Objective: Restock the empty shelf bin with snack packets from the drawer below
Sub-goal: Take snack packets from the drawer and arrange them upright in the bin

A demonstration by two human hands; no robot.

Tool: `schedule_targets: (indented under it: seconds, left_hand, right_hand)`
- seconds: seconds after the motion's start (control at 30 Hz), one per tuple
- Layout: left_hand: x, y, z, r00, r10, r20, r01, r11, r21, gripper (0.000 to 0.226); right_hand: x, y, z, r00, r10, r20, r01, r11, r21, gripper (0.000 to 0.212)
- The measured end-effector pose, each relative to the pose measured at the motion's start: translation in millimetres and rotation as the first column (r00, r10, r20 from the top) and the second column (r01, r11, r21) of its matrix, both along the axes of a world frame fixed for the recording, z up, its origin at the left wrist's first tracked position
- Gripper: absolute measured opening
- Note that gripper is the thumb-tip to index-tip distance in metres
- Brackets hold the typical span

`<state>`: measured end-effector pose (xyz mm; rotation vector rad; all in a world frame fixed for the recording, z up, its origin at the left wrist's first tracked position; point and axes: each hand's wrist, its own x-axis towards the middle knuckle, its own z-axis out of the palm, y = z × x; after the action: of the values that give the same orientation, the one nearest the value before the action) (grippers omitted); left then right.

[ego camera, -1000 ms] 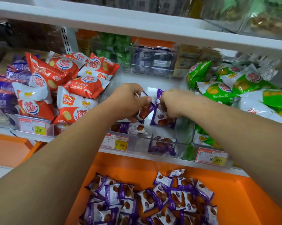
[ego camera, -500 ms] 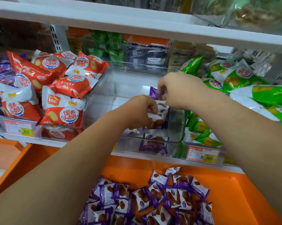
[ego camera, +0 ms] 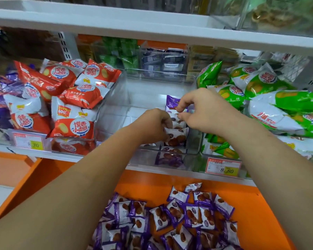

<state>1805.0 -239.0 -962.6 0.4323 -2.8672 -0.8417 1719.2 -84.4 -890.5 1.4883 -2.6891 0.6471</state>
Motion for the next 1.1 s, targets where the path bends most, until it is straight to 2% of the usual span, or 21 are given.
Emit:
schedule_targets:
  seconds: [0.07, 0.13, 0.2, 0.27, 0.37, 0.43, 0.5, 0.6, 0.7, 0.73, 0.8, 0.83, 0.87, 1.03, 1.1]
  left_hand:
    - [1.8, -1.1, 2.7, 1.0, -0.01, 0.022, 0.01, 1.0, 0.005, 0.042]
    - [5.8, -9.3, 11.5, 1.0, 0.006, 0.022, -0.006, 1.0, 0.002, 0.038]
    - [15.0, -26.2, 22.4, 0.999, 0.052, 0.013, -0.051, 0.996, -0.075, 0.035]
    - [26.8, -44.6, 26.6, 0.991, 0.09, 0.098, -0.072, 0.983, -0.171, 0.035]
    - [40.6, -53.6, 17.2, 0.956, 0.136, 0.261, -0.085, 0.977, -0.198, 0.038]
    - [40.9, -49.3, 8.7, 0.953, 0.129, 0.275, -0.078, 0.979, -0.188, 0.043]
    - [38.9, -46.3, 2.9, 0.953, 0.122, 0.276, -0.071, 0.98, -0.188, 0.047]
    - [37.5, -47.2, -2.5, 0.947, 0.1, 0.304, -0.045, 0.982, -0.183, 0.043]
    - [38.4, -45.9, -1.4, 0.943, 0.084, 0.323, -0.031, 0.986, -0.166, 0.061]
    - [38.9, -44.9, 0.3, 0.941, 0.081, 0.329, -0.029, 0.987, -0.16, 0.059]
    - [40.0, -43.7, 4.7, 0.942, 0.094, 0.323, -0.049, 0.988, -0.146, 0.036]
    - [40.8, -43.3, 7.8, 0.945, 0.109, 0.308, -0.068, 0.988, -0.138, 0.026]
    - [42.1, -42.8, 11.5, 0.95, 0.125, 0.286, -0.096, 0.989, -0.114, 0.026]
    - [49.0, -38.0, 26.9, 0.967, 0.193, 0.167, -0.195, 0.981, -0.003, 0.035]
    - [52.3, -36.7, 30.7, 0.969, 0.208, 0.134, -0.222, 0.969, 0.104, 0.036]
  right_hand:
    - [1.3, -0.5, -0.3, 1.0, -0.004, -0.005, 0.004, 1.0, 0.022, 0.004]
    - [3.8, -1.6, 1.8, 0.999, -0.009, -0.034, 0.011, 0.998, 0.055, 0.007]
    - [10.0, -4.8, 4.2, 0.996, 0.017, -0.091, -0.007, 0.994, 0.105, 0.009]
    - [20.4, -11.8, 2.7, 0.987, 0.084, -0.138, -0.059, 0.983, 0.176, 0.011]
    - [34.7, -30.9, -7.7, 0.985, 0.166, -0.053, -0.129, 0.899, 0.418, 0.016]
    - [35.3, -44.0, -17.7, 0.986, 0.166, 0.026, -0.152, 0.816, 0.558, 0.02]
    - [31.7, -51.9, -27.7, 0.988, 0.15, 0.045, -0.145, 0.768, 0.624, 0.021]
    - [27.9, -55.5, -41.8, 0.991, 0.113, 0.07, -0.131, 0.767, 0.628, 0.026]
    - [27.0, -54.5, -50.4, 0.994, 0.104, 0.045, -0.108, 0.763, 0.637, 0.023]
    - [26.7, -54.0, -51.6, 0.994, 0.097, 0.043, -0.102, 0.764, 0.637, 0.021]
    - [25.2, -52.2, -52.0, 0.996, 0.079, 0.051, -0.093, 0.777, 0.622, 0.018]
    - [24.9, -51.7, -51.8, 0.996, 0.078, 0.052, -0.093, 0.788, 0.609, 0.018]
    - [25.4, -51.6, -52.0, 0.996, 0.079, 0.045, -0.09, 0.799, 0.595, 0.018]
    - [31.2, -50.5, -52.4, 0.999, 0.052, 0.001, -0.043, 0.821, 0.569, 0.022]
    - [31.6, -49.1, -51.0, 0.998, 0.045, 0.033, -0.055, 0.809, 0.586, 0.03]
